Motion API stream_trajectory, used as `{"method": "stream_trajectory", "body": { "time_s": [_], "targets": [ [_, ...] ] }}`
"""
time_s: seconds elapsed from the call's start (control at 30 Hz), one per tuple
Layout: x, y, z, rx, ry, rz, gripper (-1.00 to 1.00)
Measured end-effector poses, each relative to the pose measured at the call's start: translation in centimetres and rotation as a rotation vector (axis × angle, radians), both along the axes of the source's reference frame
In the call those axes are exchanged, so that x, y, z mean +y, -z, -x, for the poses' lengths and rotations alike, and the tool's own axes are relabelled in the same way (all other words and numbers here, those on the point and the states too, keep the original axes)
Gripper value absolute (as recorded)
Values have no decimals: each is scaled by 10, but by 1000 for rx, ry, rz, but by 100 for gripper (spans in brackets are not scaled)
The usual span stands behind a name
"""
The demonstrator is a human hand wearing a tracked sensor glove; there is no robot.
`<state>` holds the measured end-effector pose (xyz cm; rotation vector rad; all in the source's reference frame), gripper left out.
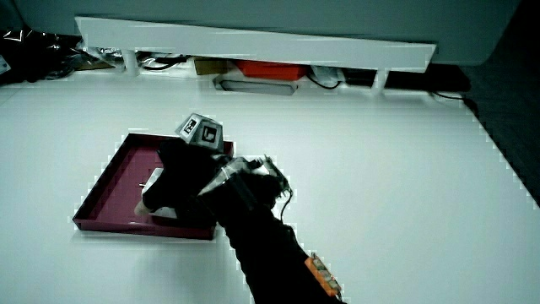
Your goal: Pick socket
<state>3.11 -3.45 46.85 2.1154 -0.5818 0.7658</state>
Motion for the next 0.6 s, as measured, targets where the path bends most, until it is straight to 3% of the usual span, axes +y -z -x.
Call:
{"method": "stream_trajectory", "body": {
  "time_s": [0.23,0.4,0.6],
  "targets": [
    [4,-17,6,29,15,40,0],
    [4,-23,7,37,-2,31,0],
    [2,-23,6,30,-33,12,25]
  ]
}}
